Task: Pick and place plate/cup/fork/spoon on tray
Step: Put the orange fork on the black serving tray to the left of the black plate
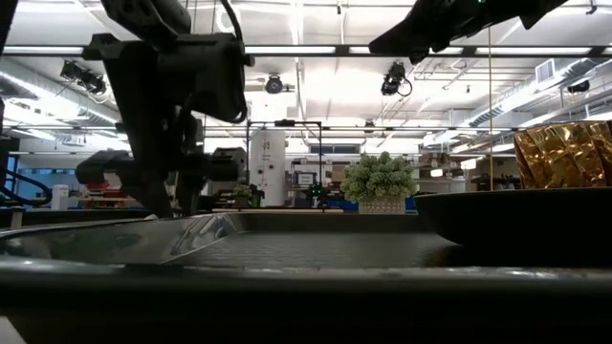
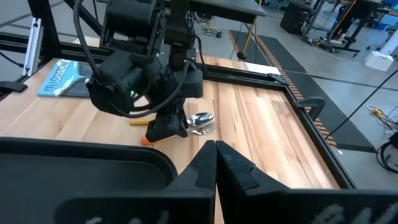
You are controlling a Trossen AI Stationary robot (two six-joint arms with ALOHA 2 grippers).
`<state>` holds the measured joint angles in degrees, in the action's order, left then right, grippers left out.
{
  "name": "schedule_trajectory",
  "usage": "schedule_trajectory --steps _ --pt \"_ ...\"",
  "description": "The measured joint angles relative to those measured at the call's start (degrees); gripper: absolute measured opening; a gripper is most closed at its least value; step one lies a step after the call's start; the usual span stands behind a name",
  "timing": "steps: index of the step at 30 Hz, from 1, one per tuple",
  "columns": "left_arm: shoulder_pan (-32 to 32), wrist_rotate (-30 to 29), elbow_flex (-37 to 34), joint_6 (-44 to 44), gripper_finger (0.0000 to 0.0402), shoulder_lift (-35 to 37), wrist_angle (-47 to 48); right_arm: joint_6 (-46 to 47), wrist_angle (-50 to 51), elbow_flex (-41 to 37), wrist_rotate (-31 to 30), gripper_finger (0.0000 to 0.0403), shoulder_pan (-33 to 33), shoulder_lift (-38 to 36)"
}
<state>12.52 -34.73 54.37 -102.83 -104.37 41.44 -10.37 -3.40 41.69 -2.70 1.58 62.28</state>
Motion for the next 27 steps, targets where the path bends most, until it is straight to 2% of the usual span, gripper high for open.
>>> schedule_trajectory --steps 12,21,27 --pt "-0.32 0.76 0.13 1.66 0.0121 -1.38 -0.45 0.16 -0.52 0.02 0.88 0.0008 0.00 0.02" --pt "-0.36 0.93 0.09 7.15 0.0063 -1.38 -2.15 0.31 -0.76 0.02 0.92 0.0007 0.00 0.02" --pt "-0.36 0.55 0.09 7.39 0.0032 -1.45 -2.55 0.53 -0.90 0.02 0.92 0.0008 0.00 0.02"
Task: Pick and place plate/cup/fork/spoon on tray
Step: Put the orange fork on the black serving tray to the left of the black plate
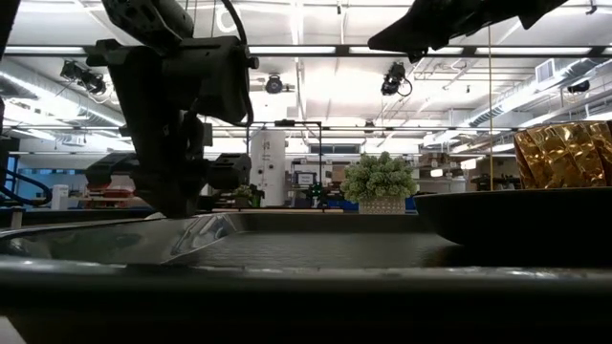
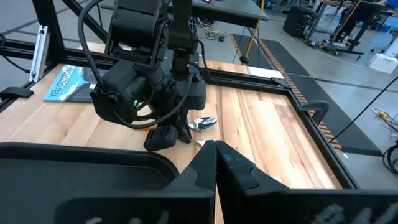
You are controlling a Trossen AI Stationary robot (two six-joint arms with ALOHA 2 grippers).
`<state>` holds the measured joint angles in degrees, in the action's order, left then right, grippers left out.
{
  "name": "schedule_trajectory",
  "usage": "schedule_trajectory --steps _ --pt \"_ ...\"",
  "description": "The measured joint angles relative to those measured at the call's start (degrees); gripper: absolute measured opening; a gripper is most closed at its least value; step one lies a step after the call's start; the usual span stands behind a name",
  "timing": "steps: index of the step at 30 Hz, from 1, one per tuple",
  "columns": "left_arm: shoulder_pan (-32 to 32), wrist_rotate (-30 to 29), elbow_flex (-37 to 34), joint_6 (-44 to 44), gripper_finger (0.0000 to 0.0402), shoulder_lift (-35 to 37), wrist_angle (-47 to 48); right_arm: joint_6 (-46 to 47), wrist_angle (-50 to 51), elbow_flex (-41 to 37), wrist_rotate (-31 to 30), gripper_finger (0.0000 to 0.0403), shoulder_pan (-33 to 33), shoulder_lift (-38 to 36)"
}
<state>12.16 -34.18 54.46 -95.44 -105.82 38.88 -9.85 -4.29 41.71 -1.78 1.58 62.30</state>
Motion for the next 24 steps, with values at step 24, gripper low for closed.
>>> schedule_trajectory --steps 24 --pt "0.26 -3.33 3.90 4.97 0.0025 1.14 0.66 0.45 0.04 0.00 -0.03 0.0008 0.00 0.00"
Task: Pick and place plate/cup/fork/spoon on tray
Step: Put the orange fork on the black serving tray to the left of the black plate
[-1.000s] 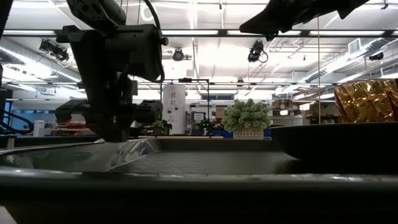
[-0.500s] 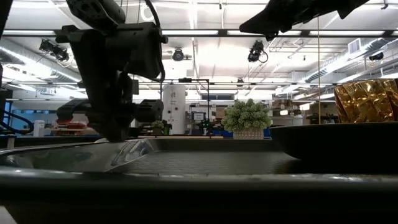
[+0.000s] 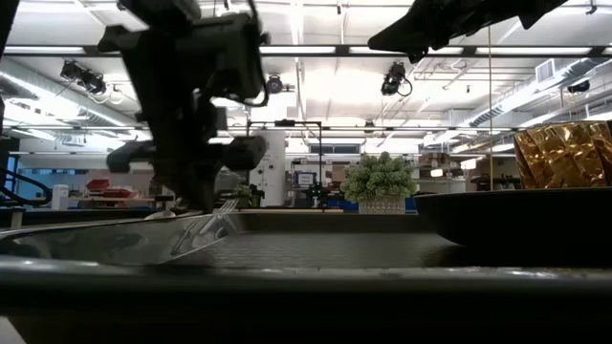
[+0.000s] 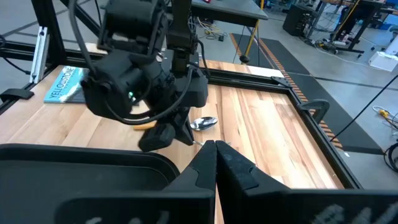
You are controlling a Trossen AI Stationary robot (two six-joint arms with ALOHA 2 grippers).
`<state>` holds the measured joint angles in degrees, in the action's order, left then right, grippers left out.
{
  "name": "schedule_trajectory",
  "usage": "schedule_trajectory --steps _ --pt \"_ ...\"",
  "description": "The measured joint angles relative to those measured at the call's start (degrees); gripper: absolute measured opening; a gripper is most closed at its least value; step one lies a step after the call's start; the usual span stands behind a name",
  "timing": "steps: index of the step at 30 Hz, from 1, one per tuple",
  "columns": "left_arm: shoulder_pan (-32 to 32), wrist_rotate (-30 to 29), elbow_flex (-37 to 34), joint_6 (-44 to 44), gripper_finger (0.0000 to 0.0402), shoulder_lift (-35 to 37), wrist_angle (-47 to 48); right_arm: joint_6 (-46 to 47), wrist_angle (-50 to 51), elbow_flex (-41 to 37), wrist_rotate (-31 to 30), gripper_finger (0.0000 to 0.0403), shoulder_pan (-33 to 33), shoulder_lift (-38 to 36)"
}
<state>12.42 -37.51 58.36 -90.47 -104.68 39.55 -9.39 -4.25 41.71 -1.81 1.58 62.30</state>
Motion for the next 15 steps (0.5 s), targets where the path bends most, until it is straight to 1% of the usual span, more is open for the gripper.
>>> schedule_trajectory --steps 5,8,12,15 --pt "0.55 -0.12 5.57 3.47 0.0028 0.07 3.42 -0.56 0.02 0.02 -1.28 0.0007 0.02 -0.09" --pt "1.35 -0.19 8.27 5.54 0.0027 0.09 3.46 -0.52 0.03 0.02 -1.63 0.0008 0.04 -0.10" --pt "3.54 -0.19 10.62 6.32 0.0025 0.09 3.19 -0.21 0.29 0.02 -1.61 0.0007 0.02 -0.11" --pt "5.35 -0.16 10.76 6.04 0.0026 0.09 2.33 0.21 0.76 0.02 -1.61 0.0007 0.02 -0.11"
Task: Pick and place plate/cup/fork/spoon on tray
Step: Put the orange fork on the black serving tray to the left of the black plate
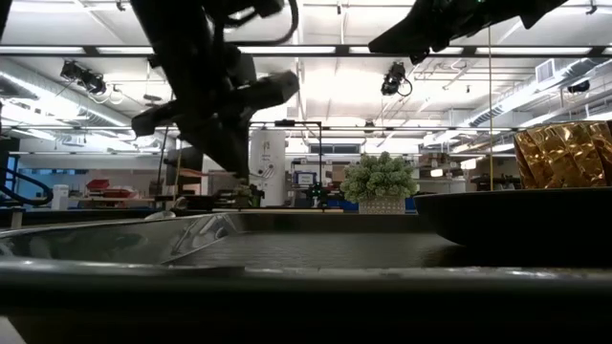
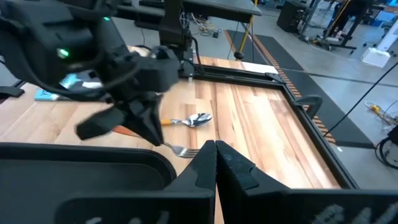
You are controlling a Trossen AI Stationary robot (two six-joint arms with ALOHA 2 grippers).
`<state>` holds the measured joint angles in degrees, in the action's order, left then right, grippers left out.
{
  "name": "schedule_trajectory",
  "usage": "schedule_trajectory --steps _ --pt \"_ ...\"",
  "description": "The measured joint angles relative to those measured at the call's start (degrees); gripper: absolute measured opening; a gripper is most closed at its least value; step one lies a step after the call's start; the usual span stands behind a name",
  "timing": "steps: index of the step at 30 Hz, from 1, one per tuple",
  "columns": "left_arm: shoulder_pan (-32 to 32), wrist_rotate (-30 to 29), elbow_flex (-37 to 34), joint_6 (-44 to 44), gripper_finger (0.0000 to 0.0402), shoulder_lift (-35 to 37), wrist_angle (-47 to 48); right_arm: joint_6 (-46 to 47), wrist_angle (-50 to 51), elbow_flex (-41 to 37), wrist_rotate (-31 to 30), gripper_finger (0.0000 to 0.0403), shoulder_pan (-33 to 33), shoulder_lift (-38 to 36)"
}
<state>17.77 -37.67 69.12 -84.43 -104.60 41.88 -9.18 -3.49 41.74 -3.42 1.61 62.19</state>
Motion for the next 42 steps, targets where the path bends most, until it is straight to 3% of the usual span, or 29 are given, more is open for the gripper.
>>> schedule_trajectory --steps 13,17,22,32,37,42 --pt "5.59 -1.11 0.01 -2.35 0.0027 0.00 -15.28 3.80 4.77 -0.31 -0.06 0.0007 -0.50 -0.04" --pt "6.51 -2.58 0.01 -2.40 0.0027 0.00 -18.91 4.05 2.89 -3.36 -3.31 0.0007 -2.99 -1.44" --pt "7.66 -3.37 0.03 -1.96 0.0027 -1.08 -24.93 4.01 0.73 -7.88 -8.84 0.0006 -7.89 -7.31" --pt "10.08 -3.69 0.05 -1.52 0.0027 -6.92 -38.94 4.32 -0.73 -16.13 -11.39 0.0007 -16.40 -20.58" --pt "11.80 -6.22 0.57 -1.43 0.0023 -7.19 -41.42 4.65 0.71 -16.59 -14.82 0.0007 -18.76 -23.06" --pt "13.21 -9.16 5.75 -1.07 0.0021 -7.21 -36.14 4.52 0.59 -16.58 -16.60 0.0007 -19.80 -23.56"
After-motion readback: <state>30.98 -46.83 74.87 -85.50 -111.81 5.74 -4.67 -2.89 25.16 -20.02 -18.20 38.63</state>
